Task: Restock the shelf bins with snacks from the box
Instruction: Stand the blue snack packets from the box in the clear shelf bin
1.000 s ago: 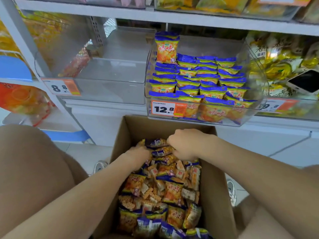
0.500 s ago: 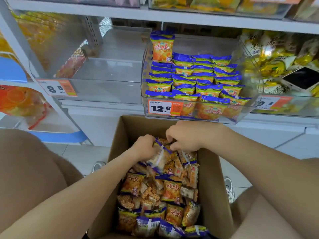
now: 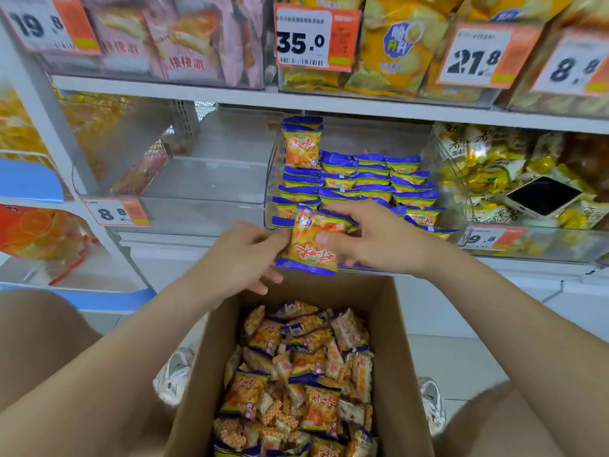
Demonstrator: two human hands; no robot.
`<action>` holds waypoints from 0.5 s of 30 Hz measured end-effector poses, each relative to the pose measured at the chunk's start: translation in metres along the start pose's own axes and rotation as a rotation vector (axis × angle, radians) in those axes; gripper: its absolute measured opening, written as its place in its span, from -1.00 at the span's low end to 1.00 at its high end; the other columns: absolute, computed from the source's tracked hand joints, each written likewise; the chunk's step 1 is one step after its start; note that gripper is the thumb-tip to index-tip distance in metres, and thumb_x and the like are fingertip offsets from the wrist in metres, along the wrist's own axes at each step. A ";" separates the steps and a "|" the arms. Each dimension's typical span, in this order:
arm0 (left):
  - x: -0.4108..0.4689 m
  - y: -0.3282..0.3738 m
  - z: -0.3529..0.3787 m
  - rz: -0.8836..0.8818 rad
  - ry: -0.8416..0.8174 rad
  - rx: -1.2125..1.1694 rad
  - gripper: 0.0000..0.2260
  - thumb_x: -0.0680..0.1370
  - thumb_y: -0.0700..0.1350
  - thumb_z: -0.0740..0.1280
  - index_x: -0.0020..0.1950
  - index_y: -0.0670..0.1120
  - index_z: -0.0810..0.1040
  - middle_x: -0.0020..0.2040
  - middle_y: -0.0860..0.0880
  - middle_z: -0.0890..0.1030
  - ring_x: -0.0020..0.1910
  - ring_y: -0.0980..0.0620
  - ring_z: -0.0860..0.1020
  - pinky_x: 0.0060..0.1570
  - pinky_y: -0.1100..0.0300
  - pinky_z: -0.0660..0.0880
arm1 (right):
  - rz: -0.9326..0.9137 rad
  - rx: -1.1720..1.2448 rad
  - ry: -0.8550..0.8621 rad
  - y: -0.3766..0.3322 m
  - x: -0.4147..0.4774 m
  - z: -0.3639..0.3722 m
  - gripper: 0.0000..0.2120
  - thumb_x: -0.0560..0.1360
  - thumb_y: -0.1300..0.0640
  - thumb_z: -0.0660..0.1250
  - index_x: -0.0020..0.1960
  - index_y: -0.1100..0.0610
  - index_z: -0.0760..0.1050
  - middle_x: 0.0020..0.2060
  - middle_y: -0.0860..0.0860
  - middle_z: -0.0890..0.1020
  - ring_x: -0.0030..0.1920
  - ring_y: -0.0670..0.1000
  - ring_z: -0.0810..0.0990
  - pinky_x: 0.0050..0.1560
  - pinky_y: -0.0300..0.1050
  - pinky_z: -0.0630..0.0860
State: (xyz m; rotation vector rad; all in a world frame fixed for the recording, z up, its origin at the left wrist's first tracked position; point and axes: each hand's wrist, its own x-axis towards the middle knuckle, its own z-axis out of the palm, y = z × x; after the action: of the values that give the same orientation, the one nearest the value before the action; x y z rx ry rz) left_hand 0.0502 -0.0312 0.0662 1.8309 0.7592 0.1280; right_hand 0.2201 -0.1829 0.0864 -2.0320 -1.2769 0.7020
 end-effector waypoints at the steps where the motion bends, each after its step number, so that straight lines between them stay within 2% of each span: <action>1: 0.000 0.004 -0.005 0.085 0.018 -0.078 -0.75 0.70 0.07 0.29 0.14 -0.04 0.69 -0.04 -0.01 0.76 -0.10 0.02 0.75 -0.15 -0.02 0.72 | 0.038 0.083 0.029 -0.001 0.000 -0.002 -0.50 0.60 -0.09 0.45 0.46 0.02 0.40 -0.12 -0.07 0.69 -0.24 -0.09 0.70 -0.18 -0.14 0.61; 3: 0.000 0.009 -0.009 0.173 -0.041 -0.216 -0.83 0.66 -0.03 0.37 0.19 -0.02 0.69 0.05 0.00 0.75 0.03 0.01 0.73 -0.07 0.02 0.70 | 0.089 0.211 0.066 -0.006 0.000 -0.003 -0.47 0.55 -0.07 0.50 0.41 0.01 0.36 -0.22 0.02 0.73 -0.27 -0.02 0.73 -0.25 -0.17 0.63; 5: 0.003 0.008 -0.008 0.245 -0.071 -0.163 -0.84 0.61 -0.04 0.45 0.19 0.01 0.70 0.06 0.03 0.76 0.07 0.04 0.73 0.04 0.05 0.65 | 0.132 0.336 0.102 -0.008 0.002 -0.002 -0.44 0.51 -0.08 0.53 0.38 0.00 0.34 -0.26 0.01 0.73 -0.32 -0.04 0.69 -0.28 -0.17 0.62; 7: 0.007 0.007 -0.006 0.271 -0.003 -0.138 -0.82 0.58 0.01 0.48 0.16 0.02 0.70 0.02 0.07 0.76 0.04 0.08 0.73 0.10 0.04 0.63 | 0.176 0.459 0.175 -0.009 0.007 0.000 -0.49 0.48 -0.08 0.58 0.29 0.03 0.42 -0.23 -0.02 0.71 -0.33 -0.08 0.64 -0.28 -0.17 0.57; 9: 0.011 0.007 -0.007 0.270 0.081 -0.170 -0.79 0.55 0.03 0.49 0.15 -0.01 0.69 -0.03 0.05 0.77 -0.02 0.09 0.74 0.03 0.09 0.65 | 0.200 0.530 0.216 -0.009 0.012 0.003 -0.56 0.45 -0.03 0.62 0.25 0.02 0.57 -0.11 -0.06 0.76 -0.19 -0.05 0.69 -0.18 -0.12 0.58; 12: 0.014 0.008 -0.008 0.266 0.130 -0.230 -0.71 0.51 -0.01 0.55 0.17 -0.06 0.63 -0.04 -0.01 0.76 -0.03 0.03 0.75 -0.04 0.06 0.68 | 0.232 0.658 0.212 -0.008 0.021 0.007 -0.70 0.50 0.07 0.58 0.21 0.06 0.67 0.02 0.00 0.77 0.13 0.10 0.73 -0.03 -0.04 0.59; 14: 0.015 0.011 -0.010 0.233 0.157 -0.267 -0.58 0.46 -0.02 0.59 0.25 -0.02 0.55 0.00 -0.01 0.75 -0.04 0.00 0.75 -0.10 0.04 0.70 | 0.213 0.619 0.218 -0.015 0.023 0.007 -0.83 0.55 0.09 0.51 0.13 0.06 0.71 -0.01 0.02 0.77 0.15 0.13 0.72 0.04 0.01 0.62; 15: 0.015 0.011 -0.011 0.234 0.174 -0.261 -0.53 0.45 -0.02 0.60 0.28 0.02 0.52 0.03 0.01 0.73 -0.04 0.01 0.74 -0.14 0.06 0.69 | 0.159 0.501 0.242 -0.019 0.023 0.004 -0.88 0.55 0.08 0.48 0.08 0.04 0.73 -0.07 0.04 0.77 0.07 0.14 0.73 0.05 0.06 0.64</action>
State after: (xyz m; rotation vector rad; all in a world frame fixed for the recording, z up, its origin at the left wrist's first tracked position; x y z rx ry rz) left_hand 0.0620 -0.0159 0.0766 1.6665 0.6128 0.5207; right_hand 0.2150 -0.1549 0.0950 -1.7456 -0.7182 0.7351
